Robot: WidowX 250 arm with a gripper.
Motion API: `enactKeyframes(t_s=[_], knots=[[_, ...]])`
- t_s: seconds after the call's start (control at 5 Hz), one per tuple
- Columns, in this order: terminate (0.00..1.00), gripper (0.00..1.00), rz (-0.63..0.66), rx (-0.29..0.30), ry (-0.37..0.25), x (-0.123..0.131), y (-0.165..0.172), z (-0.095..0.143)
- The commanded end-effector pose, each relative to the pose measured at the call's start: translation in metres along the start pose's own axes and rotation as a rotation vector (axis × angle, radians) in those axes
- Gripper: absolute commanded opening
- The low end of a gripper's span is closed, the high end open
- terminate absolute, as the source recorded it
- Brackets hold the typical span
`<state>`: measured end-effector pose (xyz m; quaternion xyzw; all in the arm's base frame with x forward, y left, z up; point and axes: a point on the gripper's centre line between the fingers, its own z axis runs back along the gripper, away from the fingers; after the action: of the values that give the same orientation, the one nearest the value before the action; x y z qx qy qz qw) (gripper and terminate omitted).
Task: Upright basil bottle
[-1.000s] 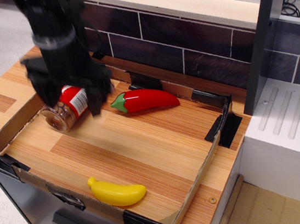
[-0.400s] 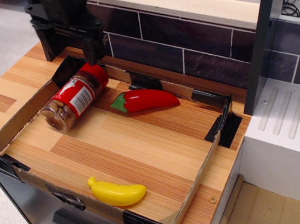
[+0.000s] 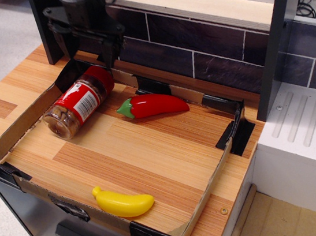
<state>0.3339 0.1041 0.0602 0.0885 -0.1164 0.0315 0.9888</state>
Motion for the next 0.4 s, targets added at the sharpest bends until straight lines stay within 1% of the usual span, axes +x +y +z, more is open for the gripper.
enactKeyframes(t_s=[0.0,0.2], knots=[[0.0,1.0,0.001,0.043,-0.021,0.014,0.002,-0.002],[0.0,1.0,-0.018,0.041,0.031,0.014,0.003,-0.013]])
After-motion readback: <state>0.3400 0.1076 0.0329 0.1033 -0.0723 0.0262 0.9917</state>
